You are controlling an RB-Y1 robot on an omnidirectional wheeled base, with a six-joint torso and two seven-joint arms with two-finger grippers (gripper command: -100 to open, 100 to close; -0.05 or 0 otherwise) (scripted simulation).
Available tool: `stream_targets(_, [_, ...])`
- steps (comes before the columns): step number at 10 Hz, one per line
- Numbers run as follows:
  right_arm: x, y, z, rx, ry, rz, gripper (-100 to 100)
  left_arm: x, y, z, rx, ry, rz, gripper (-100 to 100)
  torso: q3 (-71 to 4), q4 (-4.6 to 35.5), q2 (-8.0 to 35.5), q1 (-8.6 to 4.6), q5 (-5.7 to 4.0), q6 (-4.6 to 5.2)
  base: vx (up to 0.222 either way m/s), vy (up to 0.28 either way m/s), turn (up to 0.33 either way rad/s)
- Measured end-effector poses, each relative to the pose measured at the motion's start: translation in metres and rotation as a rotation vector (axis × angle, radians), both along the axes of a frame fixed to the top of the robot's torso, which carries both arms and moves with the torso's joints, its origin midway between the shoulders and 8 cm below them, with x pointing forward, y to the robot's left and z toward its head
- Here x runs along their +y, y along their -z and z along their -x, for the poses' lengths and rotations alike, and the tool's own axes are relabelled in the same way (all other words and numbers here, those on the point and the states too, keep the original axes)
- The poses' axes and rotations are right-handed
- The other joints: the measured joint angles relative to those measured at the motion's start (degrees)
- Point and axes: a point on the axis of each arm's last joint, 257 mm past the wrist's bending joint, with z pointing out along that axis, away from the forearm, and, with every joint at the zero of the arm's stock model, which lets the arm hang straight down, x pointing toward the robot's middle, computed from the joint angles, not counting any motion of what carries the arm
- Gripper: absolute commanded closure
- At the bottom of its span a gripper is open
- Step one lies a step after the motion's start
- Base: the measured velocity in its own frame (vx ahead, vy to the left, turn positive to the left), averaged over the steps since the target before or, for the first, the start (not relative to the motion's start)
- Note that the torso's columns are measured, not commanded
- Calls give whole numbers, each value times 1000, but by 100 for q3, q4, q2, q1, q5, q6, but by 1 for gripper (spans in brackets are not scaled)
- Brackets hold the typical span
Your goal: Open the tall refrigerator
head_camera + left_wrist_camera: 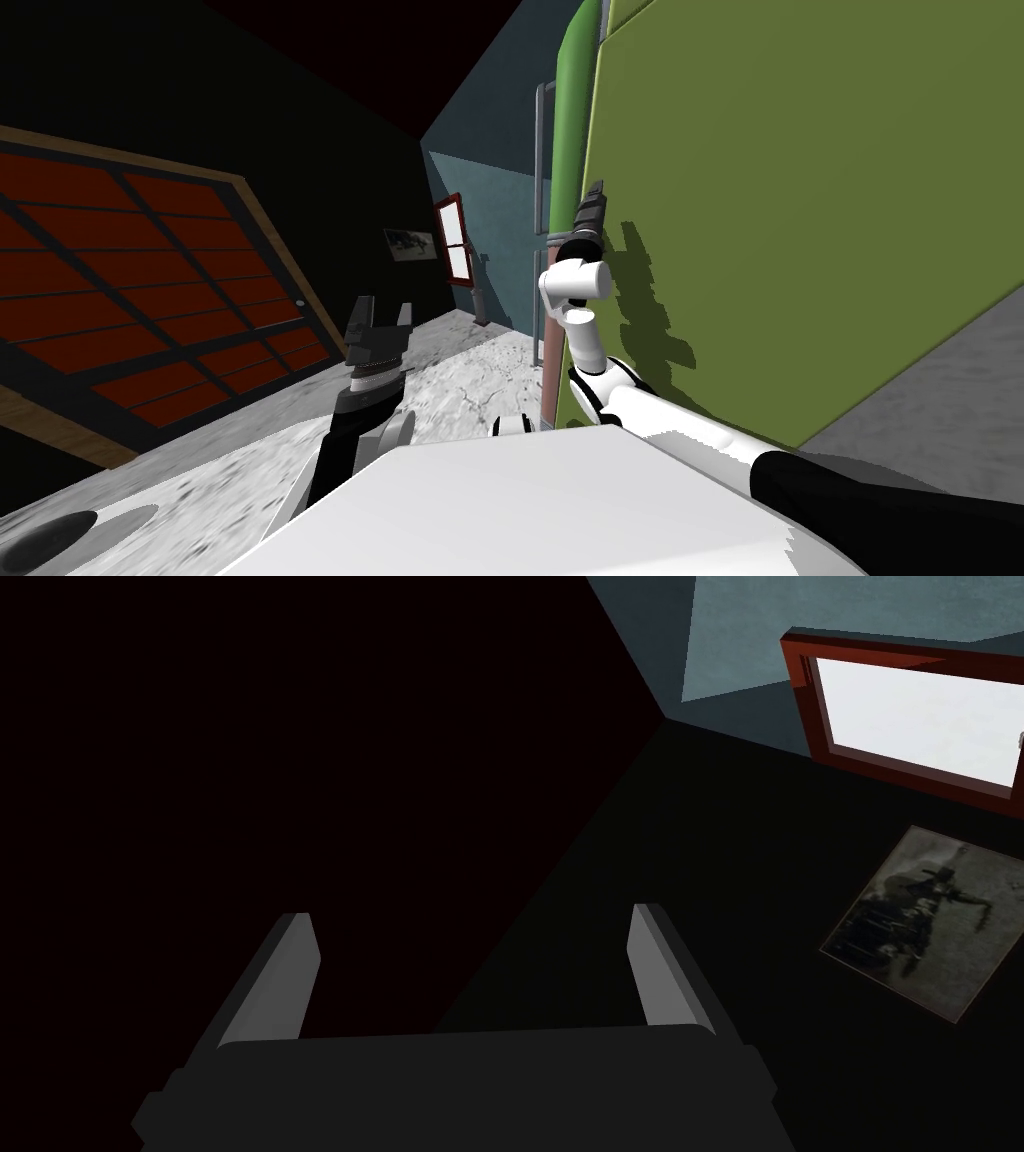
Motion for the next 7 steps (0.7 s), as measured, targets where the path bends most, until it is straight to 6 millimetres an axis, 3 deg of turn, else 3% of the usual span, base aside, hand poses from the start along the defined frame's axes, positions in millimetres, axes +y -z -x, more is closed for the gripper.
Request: stream_targets(7, [27, -2, -16, 2, -153, -110, -100, 0, 0, 0, 0, 0, 0, 0, 13, -37, -7, 31, -10, -4, 7, -9, 14])
